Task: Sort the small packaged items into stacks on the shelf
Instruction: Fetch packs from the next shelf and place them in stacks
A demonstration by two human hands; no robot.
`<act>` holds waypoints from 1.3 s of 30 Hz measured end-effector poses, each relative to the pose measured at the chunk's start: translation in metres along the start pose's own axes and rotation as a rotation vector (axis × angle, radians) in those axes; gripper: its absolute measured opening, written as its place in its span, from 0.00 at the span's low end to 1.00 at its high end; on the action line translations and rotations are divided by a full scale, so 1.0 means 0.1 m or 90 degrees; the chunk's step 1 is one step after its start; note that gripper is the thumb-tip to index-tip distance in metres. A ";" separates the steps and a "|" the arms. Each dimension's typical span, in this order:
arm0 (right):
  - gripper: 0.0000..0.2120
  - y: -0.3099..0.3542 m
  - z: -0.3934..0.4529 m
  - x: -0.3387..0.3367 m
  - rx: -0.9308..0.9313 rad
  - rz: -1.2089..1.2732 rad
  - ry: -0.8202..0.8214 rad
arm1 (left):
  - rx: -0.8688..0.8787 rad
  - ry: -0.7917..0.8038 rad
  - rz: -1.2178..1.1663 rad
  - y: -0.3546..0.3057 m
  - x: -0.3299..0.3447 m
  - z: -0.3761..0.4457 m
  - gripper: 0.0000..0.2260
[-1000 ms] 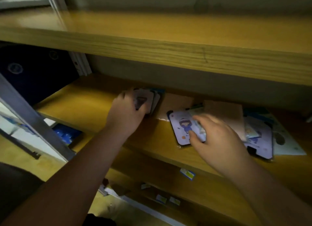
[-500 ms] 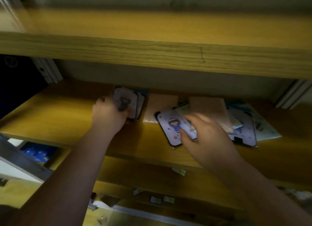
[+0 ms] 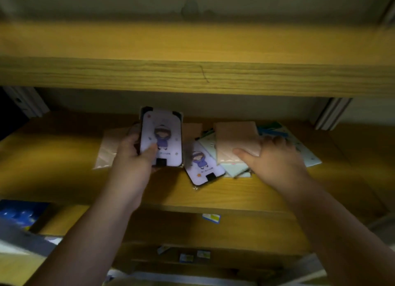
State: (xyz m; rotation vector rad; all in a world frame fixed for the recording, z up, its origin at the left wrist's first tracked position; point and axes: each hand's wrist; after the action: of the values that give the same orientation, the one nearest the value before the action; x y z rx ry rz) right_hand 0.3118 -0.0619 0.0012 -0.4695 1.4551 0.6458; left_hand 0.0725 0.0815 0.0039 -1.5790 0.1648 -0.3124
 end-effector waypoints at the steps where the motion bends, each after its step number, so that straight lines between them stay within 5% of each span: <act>1: 0.39 -0.01 0.05 -0.01 0.002 0.022 0.023 | -0.012 0.013 -0.013 -0.01 0.03 -0.05 0.10; 6: 0.17 -0.16 0.32 -0.19 0.055 0.294 0.189 | -0.061 0.056 -0.069 -0.05 0.08 -0.21 0.12; 12: 0.09 -0.24 0.32 -0.22 0.075 0.330 0.081 | -0.092 0.061 -0.101 -0.01 0.07 -0.22 0.14; 17: 0.07 -0.26 -0.03 -0.32 0.193 0.833 0.209 | -0.121 0.090 -0.147 0.07 0.13 -0.23 0.10; 19: 0.04 -0.29 -0.20 -0.32 0.192 0.918 0.189 | -0.137 0.105 -0.161 0.09 0.18 -0.27 0.09; 29: 0.09 -0.81 -0.82 -0.43 0.203 1.031 0.047 | -0.143 0.145 -0.175 0.03 0.57 -0.82 0.10; 35: 0.13 -1.21 -1.39 -0.67 0.258 1.026 0.082 | -0.115 0.130 -0.172 0.11 0.92 -1.41 0.09; 39: 0.12 -1.56 -1.90 -0.89 0.186 1.103 0.127 | -0.130 0.110 -0.188 0.15 1.17 -1.92 0.10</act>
State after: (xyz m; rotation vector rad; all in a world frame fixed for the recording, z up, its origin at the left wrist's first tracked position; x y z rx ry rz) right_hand 0.2714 -0.3132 0.0610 1.1843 1.8754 1.6741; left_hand 0.1280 -0.1373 0.0021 -1.7794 0.0987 -0.6815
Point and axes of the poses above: each hand's wrist, its own z-axis towards the middle knuckle, its own x-axis out of the palm, y = z × x, and after that the axes turned 6 degrees about -z, right-handed
